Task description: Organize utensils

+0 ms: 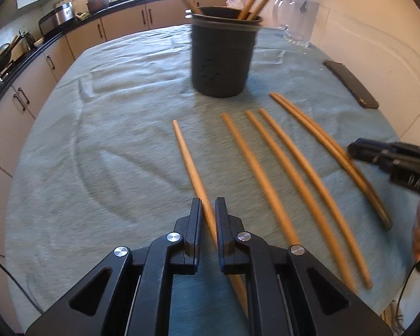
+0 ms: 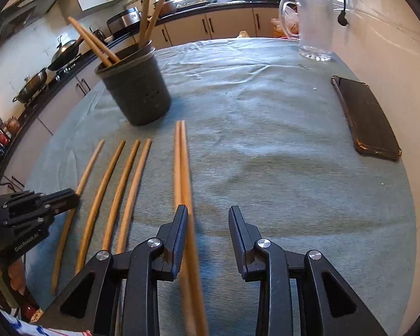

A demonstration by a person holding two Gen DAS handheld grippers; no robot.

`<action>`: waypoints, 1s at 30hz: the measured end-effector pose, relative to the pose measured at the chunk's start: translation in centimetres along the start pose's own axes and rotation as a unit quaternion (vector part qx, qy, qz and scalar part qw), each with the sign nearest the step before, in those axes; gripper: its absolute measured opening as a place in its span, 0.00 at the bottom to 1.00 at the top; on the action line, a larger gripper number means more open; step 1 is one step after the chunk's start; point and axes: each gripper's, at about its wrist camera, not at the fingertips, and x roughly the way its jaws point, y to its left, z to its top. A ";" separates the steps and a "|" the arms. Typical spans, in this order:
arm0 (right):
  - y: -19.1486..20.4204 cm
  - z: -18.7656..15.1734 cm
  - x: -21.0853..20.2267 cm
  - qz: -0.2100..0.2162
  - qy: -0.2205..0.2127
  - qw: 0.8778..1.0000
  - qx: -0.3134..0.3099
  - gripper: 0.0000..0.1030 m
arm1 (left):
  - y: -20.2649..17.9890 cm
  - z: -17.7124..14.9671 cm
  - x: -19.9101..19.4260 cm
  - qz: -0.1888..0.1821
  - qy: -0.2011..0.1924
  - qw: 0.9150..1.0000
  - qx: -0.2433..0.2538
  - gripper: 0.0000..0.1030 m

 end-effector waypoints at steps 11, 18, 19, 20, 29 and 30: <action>1.9 1.0 1.4 -0.019 0.019 0.999 -0.029 0.31 | 2.2 -1.1 -0.1 0.019 -0.002 1.000 -0.002 0.11; 1.7 2.8 2.7 -0.047 0.049 0.997 -0.027 0.24 | 2.8 -0.8 -0.1 0.002 0.004 1.000 -0.016 0.11; 1.9 3.2 3.0 -0.060 0.054 0.996 -0.034 0.24 | 2.9 -0.7 -0.1 0.000 0.007 1.000 -0.019 0.11; 2.1 3.4 3.3 -0.068 0.057 0.995 -0.040 0.24 | 3.0 -0.5 -0.1 -0.002 0.011 1.000 -0.022 0.11; 3.3 7.4 6.2 -0.078 0.120 0.988 -0.061 0.24 | 4.5 2.5 1.4 -0.005 0.072 0.996 -0.048 0.11; 3.3 7.8 6.5 -0.077 0.129 0.987 -0.062 0.24 | 4.6 2.8 1.6 -0.004 0.078 0.996 -0.050 0.11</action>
